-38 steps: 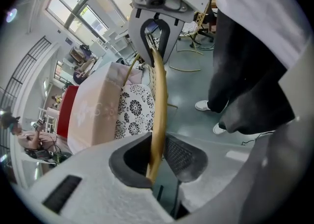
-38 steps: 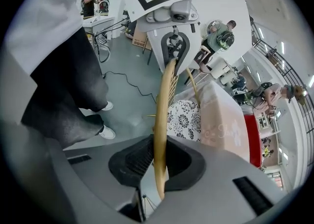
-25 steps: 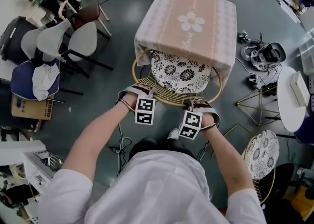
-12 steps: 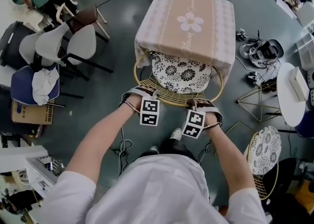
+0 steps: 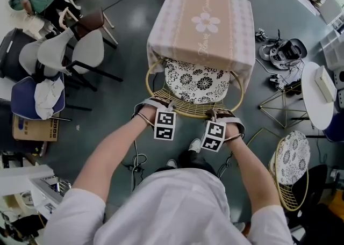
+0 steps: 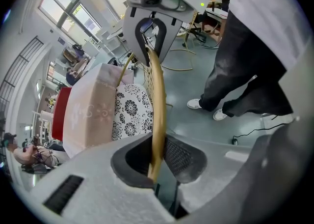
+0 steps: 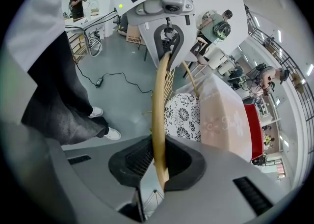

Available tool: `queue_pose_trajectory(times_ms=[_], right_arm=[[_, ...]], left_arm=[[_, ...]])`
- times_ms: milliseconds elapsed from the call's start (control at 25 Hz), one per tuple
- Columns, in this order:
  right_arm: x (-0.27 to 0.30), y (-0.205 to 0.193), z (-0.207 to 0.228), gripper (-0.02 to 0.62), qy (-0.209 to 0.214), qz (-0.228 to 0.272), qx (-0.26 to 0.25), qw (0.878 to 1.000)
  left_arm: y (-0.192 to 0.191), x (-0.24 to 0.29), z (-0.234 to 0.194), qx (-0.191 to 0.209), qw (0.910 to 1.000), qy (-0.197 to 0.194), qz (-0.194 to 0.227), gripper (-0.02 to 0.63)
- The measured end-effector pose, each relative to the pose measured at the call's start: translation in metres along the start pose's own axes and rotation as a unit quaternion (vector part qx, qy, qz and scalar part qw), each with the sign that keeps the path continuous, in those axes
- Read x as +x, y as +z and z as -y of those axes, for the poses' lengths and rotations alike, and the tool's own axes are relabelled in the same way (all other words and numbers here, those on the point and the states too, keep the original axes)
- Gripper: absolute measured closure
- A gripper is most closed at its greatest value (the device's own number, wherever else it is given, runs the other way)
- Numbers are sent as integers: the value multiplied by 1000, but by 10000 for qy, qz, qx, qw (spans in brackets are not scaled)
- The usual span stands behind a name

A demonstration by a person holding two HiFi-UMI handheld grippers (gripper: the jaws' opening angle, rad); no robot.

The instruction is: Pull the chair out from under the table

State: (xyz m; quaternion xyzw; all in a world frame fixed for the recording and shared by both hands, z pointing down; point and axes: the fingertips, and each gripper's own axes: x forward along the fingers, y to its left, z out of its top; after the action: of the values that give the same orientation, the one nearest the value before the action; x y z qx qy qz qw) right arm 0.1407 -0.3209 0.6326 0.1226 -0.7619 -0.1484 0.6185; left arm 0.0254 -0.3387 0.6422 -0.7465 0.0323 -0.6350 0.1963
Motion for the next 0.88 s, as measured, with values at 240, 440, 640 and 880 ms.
queue_pose_trajectory(times_ms=[240, 440, 640, 880], right_arm=[[-6, 5, -18, 552, -48, -10, 88, 9999], [-12, 10, -32, 552, -58, -34, 153, 9999], [-17, 13, -47, 552, -79, -69, 163, 9998], [-21, 16, -62, 552, -129, -122, 243, 9995]], left_arm=[[1, -5, 18, -8, 9999, -101, 46, 555], [2, -11, 32, 77, 9999, -127, 46, 557], [3, -15, 47, 118, 9998, -144, 61, 557], [5, -20, 63, 130, 9998, -138, 63, 557]])
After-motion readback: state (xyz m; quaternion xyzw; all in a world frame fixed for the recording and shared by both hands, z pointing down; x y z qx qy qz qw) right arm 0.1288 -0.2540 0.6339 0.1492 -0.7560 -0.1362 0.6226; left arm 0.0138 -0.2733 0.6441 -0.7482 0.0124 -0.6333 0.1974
